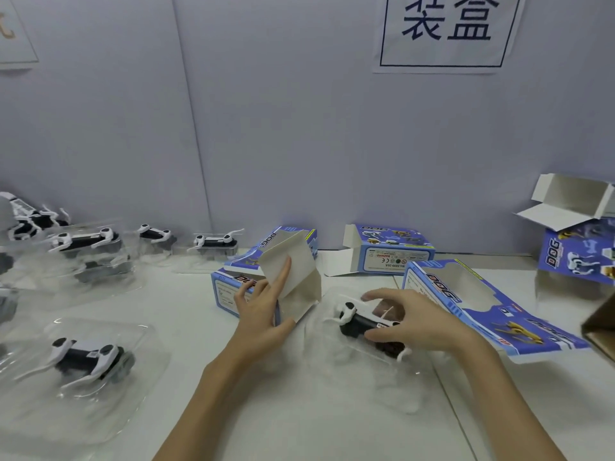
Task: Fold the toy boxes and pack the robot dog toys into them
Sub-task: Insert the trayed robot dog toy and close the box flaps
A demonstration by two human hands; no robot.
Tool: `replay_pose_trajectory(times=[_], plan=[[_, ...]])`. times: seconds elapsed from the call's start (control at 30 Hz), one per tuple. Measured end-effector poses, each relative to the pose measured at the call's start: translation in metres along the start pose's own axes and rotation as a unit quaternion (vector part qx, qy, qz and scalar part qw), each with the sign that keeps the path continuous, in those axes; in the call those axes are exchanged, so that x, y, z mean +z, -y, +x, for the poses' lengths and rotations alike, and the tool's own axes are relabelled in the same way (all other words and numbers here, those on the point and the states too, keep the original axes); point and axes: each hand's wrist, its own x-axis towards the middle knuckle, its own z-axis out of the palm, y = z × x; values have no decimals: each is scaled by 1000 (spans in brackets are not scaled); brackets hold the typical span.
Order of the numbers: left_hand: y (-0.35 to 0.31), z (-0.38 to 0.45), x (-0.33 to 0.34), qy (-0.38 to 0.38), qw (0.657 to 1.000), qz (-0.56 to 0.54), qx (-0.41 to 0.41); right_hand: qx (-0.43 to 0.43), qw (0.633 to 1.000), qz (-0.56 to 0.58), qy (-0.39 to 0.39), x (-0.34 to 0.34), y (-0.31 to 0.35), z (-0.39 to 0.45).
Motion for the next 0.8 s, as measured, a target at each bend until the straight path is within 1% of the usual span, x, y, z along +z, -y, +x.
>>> replay_pose_trajectory(times=[0.1,0.17,0.27,0.37,0.57,0.7,0.8], plan=[[-1,-2,-1,34,999,2,-8,-48,998,7,34,8,8,0],[0,-2,-3,50,999,-14,-13,-60,998,-2,30,14,12,3],[2,-3,-8,59,996,-59,-23,-55,998,-6,-7,17,14,5],[1,-4,-8,69,995,-74,-10,-29,998,16,-53,17,14,5],[-8,-3,2,75,996,-28,32,48,988,48,-138,32,18,14],[-8,-5,6,64,996,-1,57,65,980,69,-172,47,29,16],[-9,-4,11,52,995,21,78,69,975,60,-201,55,38,15]])
